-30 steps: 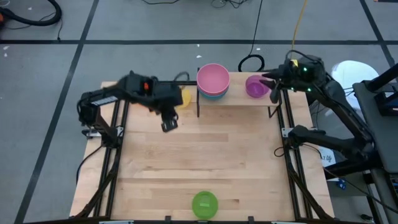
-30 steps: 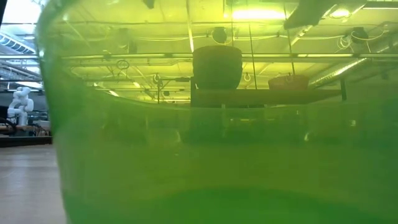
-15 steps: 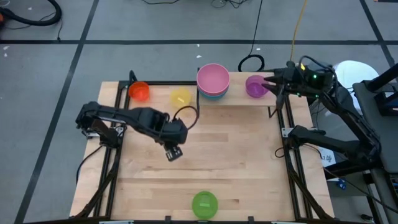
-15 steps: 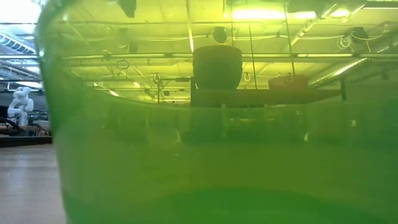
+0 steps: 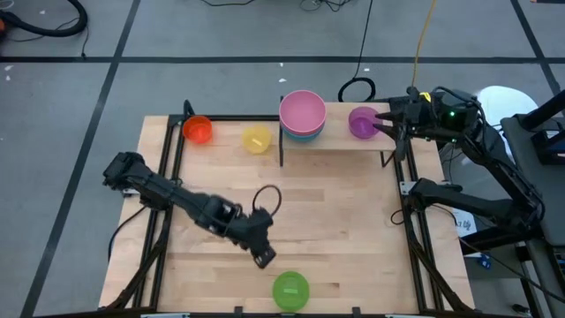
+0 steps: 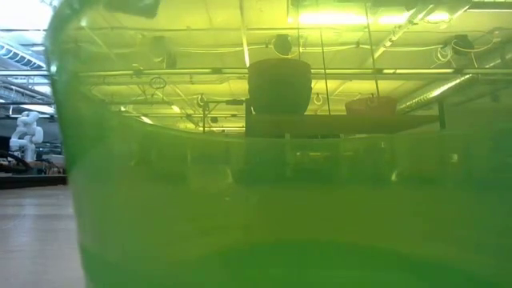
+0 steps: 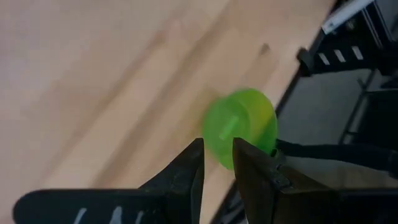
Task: Place and stack bowls onto a shelf
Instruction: Stack the green bowl on top of the purple bowl on the shelf
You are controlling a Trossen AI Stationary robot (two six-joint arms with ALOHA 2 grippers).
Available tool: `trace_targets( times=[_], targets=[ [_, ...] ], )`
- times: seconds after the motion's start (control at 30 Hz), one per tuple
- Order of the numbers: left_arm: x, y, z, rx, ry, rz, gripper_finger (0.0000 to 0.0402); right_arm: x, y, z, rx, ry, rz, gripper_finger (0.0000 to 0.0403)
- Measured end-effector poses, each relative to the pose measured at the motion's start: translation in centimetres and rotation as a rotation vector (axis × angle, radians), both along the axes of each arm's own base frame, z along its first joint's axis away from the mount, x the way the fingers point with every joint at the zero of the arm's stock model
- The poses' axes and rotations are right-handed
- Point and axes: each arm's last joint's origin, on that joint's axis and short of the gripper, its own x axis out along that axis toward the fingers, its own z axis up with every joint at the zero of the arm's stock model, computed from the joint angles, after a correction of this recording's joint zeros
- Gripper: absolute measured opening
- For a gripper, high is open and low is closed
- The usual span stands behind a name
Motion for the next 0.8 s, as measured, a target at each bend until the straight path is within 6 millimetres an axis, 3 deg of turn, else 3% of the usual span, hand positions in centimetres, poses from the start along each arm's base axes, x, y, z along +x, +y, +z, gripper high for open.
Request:
trace_targets(
  times=[0.2,0.43,0.8],
  targets=[
    [-1.4,-3.6,-3.9,-0.069,-0.079,0.01,0.0088,-0.3,0.5,0.2,-0.059,0.005,0.031,0.0118],
    [-2.8,-4.6,-5.6,-0.02,-0.064,0.062,0.0088,-0.8,0.9,0.3,-0.087,-0.003,0.037,0.0118],
    [0.0,-5.8,-9.4,-0.033,-0.105,0.024,0.0087,-1.4,1.5,0.2,-0.081,0.004,0.036,0.0118]
  ],
)
